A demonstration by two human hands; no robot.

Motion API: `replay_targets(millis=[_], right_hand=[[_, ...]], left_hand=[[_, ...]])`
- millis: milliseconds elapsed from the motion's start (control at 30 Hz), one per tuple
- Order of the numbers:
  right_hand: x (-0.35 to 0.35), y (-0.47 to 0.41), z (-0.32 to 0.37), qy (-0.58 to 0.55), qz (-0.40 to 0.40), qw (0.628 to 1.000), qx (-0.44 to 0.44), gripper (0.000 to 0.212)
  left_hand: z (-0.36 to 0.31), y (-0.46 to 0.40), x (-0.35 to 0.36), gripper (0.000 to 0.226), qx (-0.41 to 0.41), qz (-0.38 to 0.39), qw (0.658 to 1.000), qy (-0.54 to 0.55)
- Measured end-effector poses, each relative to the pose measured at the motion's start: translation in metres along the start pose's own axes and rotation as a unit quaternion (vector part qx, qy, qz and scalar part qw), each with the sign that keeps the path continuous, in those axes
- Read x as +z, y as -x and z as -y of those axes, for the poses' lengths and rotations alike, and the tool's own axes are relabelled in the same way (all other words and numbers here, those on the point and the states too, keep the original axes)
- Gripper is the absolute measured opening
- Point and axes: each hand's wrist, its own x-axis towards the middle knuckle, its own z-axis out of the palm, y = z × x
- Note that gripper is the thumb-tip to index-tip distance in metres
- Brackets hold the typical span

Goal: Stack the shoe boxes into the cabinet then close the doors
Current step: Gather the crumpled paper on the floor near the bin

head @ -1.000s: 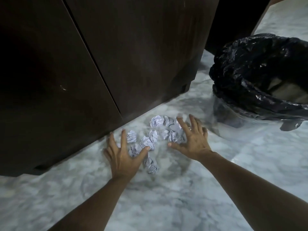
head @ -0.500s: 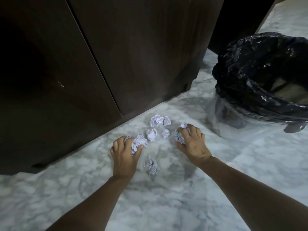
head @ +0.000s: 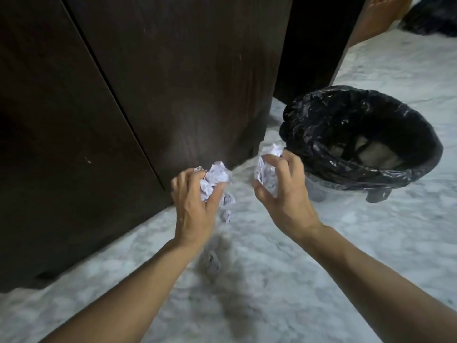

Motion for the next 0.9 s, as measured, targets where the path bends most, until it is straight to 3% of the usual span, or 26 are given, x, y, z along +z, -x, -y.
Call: replay_targets(millis=[100,233,333,433,533,600,700,833,900], right_hand=[[-0.048,-0.024,0.012,0.008,-0.109,0.994,-0.006,0.045],[-0.109,-0.047,-0.011,0.056,-0.193,0.977,0.068,0.049],[-0.14,-0.055,-0.037,0.062,-0.168,0.971,0.16,0.049],[-0.157,-0.054,-0.054,0.043,-0.128,0.964,0.227,0.052],[-0.164,-0.048,-0.06,-0.007,-0.141,0.958,0.248,0.052],[-0.166,-0.044,-0.064,-0.042,-0.163,0.956,0.241,0.046],[-0.164,-0.043,-0.072,-0.071,-0.188,0.948,0.245,0.041],[-0.15,-0.042,-0.066,-0.045,-0.213,0.946,0.241,0.037],[-0.137,-0.036,-0.049,-0.02,-0.22,0.957,0.188,0.033]], left_hand=[[-0.057,-0.043,0.014,0.028,0.048,-0.029,0.997,0.058],[-0.136,-0.088,0.044,0.041,0.051,-0.007,0.989,0.139],[-0.18,-0.107,0.071,0.038,0.032,0.094,0.986,0.134],[-0.198,-0.115,0.1,0.048,0.032,0.203,0.973,0.104],[-0.201,-0.118,0.116,0.075,-0.001,0.312,0.946,0.091],[-0.201,-0.117,0.117,0.078,-0.027,0.346,0.931,0.11],[-0.199,-0.115,0.11,0.064,-0.038,0.305,0.939,0.156],[-0.179,-0.107,0.085,0.04,-0.033,0.147,0.969,0.194],[-0.153,-0.095,0.069,0.035,-0.023,0.101,0.977,0.187]])
